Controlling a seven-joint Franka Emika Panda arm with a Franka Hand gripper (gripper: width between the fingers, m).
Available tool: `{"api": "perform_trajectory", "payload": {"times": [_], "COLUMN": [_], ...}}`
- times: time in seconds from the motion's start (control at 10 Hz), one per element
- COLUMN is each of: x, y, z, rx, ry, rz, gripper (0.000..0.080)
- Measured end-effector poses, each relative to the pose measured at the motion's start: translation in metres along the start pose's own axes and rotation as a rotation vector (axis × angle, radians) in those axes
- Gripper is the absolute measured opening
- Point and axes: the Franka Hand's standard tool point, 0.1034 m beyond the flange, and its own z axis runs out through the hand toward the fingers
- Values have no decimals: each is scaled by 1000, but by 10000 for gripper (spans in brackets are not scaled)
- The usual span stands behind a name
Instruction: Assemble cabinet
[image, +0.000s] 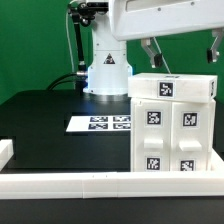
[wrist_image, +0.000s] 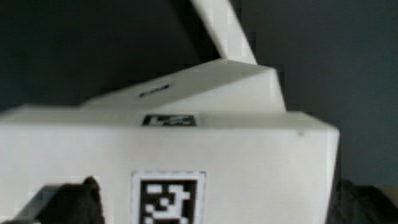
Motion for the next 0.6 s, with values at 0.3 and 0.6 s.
{"api": "perform_trajectory", "payload": {"times": [0.3, 0.6], "x": [-2, 1], "y": [-1, 5], "z": [3, 1], "rx": [-13, -27], "ry": [-5, -4], "rz": [-338, -605], "gripper": [649, 649]}}
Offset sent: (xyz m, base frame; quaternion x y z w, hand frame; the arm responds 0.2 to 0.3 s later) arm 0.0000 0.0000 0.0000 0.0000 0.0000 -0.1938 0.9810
